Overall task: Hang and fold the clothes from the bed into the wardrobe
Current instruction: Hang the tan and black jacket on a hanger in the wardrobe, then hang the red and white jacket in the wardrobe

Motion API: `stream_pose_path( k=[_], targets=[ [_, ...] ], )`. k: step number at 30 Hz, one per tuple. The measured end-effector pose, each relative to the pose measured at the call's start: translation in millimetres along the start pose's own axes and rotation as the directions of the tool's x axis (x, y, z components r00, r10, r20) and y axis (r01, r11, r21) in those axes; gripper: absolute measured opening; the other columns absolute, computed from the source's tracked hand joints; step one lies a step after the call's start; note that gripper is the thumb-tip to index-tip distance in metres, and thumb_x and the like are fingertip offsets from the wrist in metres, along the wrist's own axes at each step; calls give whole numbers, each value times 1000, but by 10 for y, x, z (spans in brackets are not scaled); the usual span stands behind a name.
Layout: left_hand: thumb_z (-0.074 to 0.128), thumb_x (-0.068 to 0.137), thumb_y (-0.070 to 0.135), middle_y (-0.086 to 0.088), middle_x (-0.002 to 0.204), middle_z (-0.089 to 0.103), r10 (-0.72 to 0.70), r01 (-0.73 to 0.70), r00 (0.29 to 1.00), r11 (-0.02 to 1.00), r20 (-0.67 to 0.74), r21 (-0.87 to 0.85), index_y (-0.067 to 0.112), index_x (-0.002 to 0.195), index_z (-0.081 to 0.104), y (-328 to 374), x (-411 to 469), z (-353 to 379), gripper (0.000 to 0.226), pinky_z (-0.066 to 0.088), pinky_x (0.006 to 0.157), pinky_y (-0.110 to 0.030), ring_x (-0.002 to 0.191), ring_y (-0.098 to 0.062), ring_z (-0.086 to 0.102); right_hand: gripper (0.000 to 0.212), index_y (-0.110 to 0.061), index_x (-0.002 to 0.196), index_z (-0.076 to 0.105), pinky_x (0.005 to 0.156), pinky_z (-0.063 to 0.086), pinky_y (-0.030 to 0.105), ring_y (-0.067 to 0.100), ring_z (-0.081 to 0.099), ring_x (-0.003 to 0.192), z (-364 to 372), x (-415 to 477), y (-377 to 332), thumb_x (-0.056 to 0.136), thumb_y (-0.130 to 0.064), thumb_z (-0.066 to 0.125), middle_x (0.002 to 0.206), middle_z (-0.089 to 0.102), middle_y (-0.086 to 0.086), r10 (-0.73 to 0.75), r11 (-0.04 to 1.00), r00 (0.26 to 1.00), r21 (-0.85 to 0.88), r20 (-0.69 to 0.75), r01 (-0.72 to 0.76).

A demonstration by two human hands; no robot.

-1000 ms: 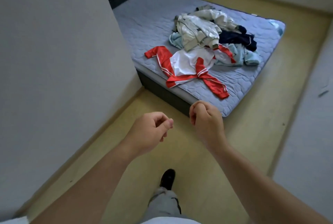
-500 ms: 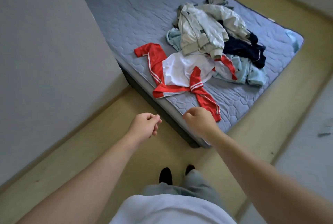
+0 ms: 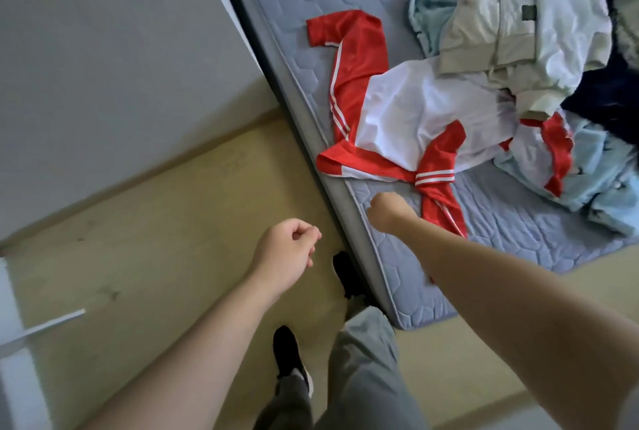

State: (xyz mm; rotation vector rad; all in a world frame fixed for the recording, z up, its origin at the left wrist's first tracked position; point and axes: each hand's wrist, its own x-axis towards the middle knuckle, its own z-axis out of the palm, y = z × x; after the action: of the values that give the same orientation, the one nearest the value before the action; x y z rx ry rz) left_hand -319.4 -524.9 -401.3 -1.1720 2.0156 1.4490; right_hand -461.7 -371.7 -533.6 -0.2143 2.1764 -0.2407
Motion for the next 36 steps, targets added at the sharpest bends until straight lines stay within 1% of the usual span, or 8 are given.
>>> stream_pose_path(
  k=[6,10,15,18,21,25,32,36],
  targets=[
    [57,96,22,6,68,61,-102,101,994,995,-38,-27,12,86,69,-159,647,277,18,47,61,-25,52,-6,57,36,-7,127,60,108,40,38,31,39,137,136,1080,32,98,-18,43,142,50,13,1,982,986,-185,166,30],
    [58,96,19,6,63,60,-137,136,990,990,-22,-40,7,85,68,-295,1022,433,19,45,57,-22,48,-6,55,51,-17,150,36,120,17,52,35,-5,152,338,1651,14,101,-24,39,166,0,8,102,930,957,-367,271,5],
    [58,97,20,1,60,60,-150,150,989,988,8,-27,8,82,66,-484,1335,421,21,40,49,-16,44,-4,52,67,-30,155,22,118,8,59,37,-13,150,479,2098,59,93,-28,47,163,-25,3,173,923,963,-375,206,-86],
    [58,97,21,1,59,61,-168,168,986,985,23,-23,8,83,67,-590,1421,322,21,40,52,-22,47,-7,52,66,-31,157,15,119,5,57,35,-8,151,540,2263,44,98,-26,43,166,-9,-3,244,924,936,-354,255,-144],
    [59,97,23,1,57,61,-195,196,981,980,26,-34,10,82,68,-682,1459,204,22,41,56,-28,53,-13,55,52,-21,144,45,116,17,55,34,22,143,497,2308,23,92,-19,51,151,34,5,191,922,964,-372,185,-111],
    [60,95,25,9,58,64,-221,221,975,974,6,-48,19,78,70,-742,1353,39,21,42,55,-27,54,-9,59,30,-5,115,65,82,42,34,35,59,111,279,2079,37,91,-13,48,117,64,14,125,986,989,-102,-84,-133],
    [59,95,27,10,63,65,-189,190,982,977,23,-95,24,78,70,-434,815,-176,20,41,54,-27,52,-7,61,26,-2,118,51,92,47,42,40,57,113,-150,935,-14,95,-14,50,121,56,22,189,976,942,157,-279,-149],
    [58,95,24,11,60,63,-111,117,991,990,76,-84,19,79,69,-187,350,-295,20,40,53,-25,51,-7,59,49,-13,107,39,72,43,34,30,60,92,-444,139,-233,84,-46,67,103,58,8,188,931,946,354,-263,-86]
  ],
)
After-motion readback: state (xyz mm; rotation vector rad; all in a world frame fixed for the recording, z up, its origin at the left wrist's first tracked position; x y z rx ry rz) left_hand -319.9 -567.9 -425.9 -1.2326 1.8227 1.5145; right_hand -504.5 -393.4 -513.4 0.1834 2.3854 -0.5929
